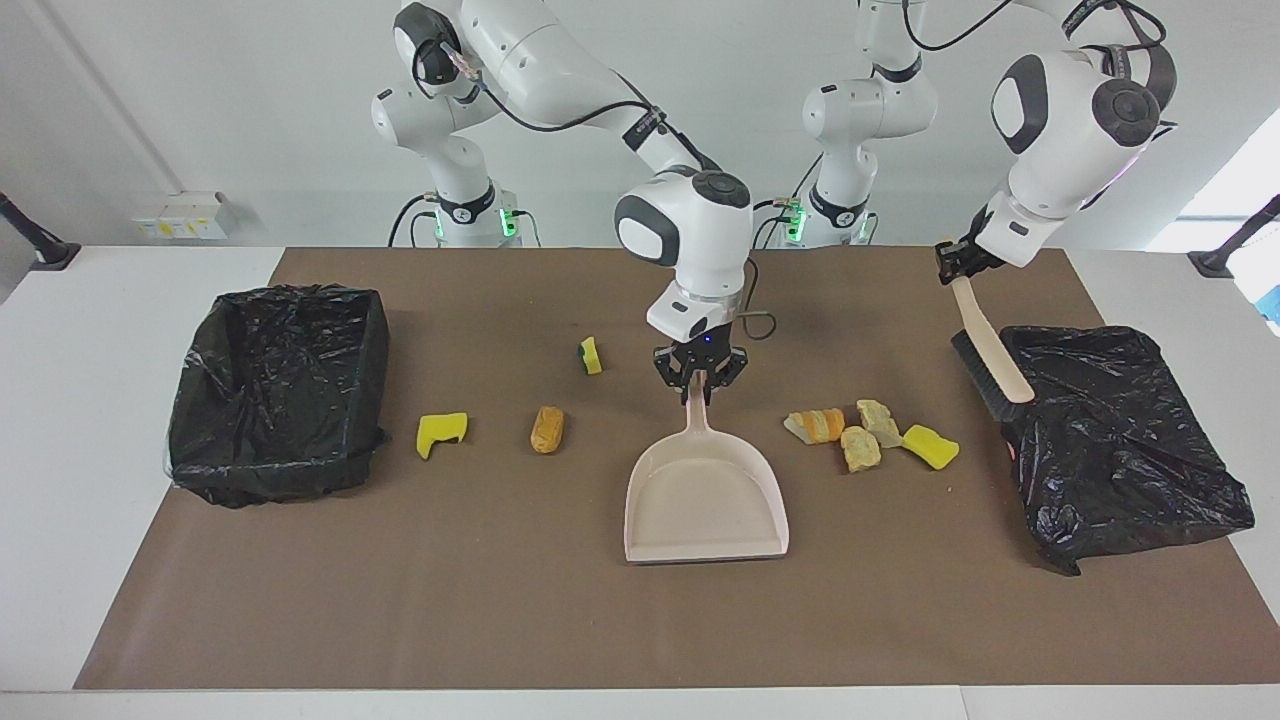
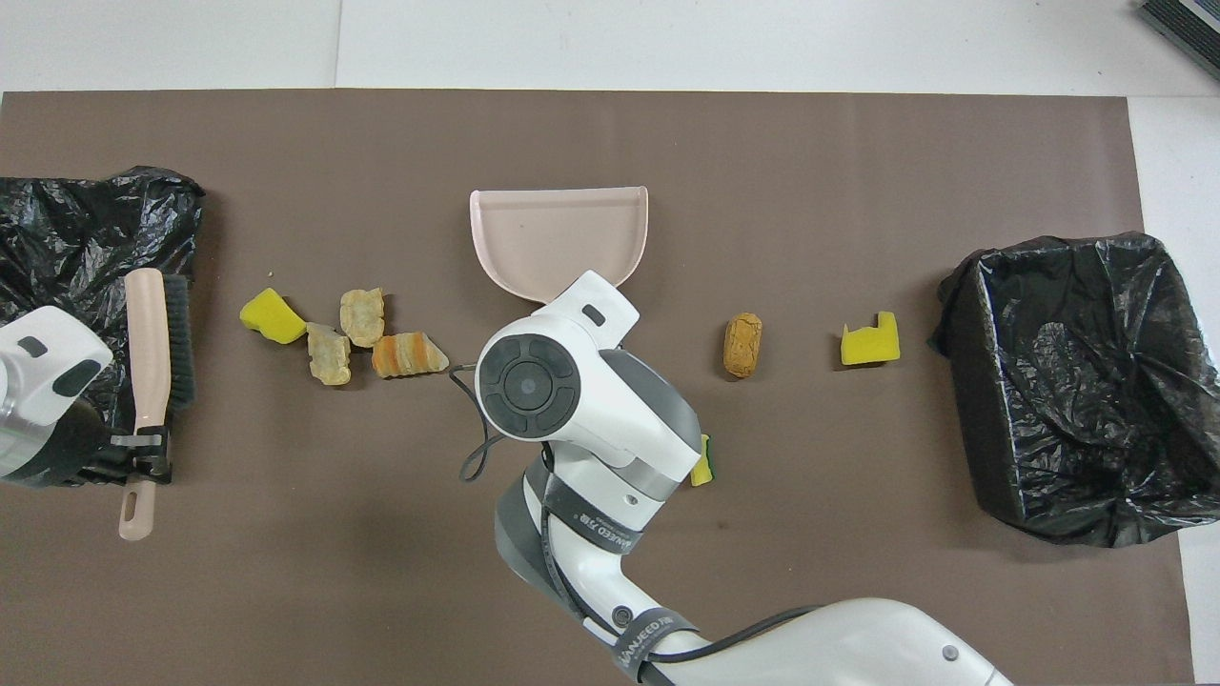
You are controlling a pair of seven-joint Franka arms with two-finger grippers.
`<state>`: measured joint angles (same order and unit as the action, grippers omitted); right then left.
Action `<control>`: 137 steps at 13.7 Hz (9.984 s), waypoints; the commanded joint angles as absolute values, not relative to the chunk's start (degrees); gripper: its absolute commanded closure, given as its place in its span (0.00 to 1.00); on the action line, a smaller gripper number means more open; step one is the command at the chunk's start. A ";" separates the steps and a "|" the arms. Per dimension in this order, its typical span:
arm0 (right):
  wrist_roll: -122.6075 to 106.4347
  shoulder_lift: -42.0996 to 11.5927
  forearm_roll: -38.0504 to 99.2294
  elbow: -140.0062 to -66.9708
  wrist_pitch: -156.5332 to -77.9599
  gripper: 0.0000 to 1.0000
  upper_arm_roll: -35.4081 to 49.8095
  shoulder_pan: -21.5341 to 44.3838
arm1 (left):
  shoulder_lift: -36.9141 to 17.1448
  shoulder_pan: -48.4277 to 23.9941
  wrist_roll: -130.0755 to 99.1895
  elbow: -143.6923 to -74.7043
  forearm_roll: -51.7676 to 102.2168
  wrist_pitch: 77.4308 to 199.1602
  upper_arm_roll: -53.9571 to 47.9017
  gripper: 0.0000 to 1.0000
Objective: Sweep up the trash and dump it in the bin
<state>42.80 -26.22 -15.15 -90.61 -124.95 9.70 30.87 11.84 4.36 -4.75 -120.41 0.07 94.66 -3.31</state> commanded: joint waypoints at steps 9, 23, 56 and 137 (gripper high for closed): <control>-19.09 -16.00 -7.38 -94.57 -110.14 1.00 10.63 21.36 | 8.17 3.34 -16.34 -127.70 -0.18 102.21 -4.04 1.00; -53.79 -17.75 -7.29 -100.90 -116.00 1.00 10.63 18.63 | 5.01 -2.28 -13.00 -129.90 0.00 112.67 -4.13 1.00; -54.23 -18.46 -8.00 -101.78 -117.07 1.00 10.63 18.81 | 5.71 -18.80 -31.55 -129.09 13.27 108.79 -3.60 1.00; -55.63 -17.67 -7.29 -104.68 -119.71 1.00 10.63 18.28 | 3.78 -34.36 -27.95 -131.56 22.24 122.17 -4.22 1.00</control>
<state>-54.93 -18.60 -8.19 -102.92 -118.49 10.09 19.03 1.72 -32.89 -27.85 -128.52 21.32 121.25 -5.03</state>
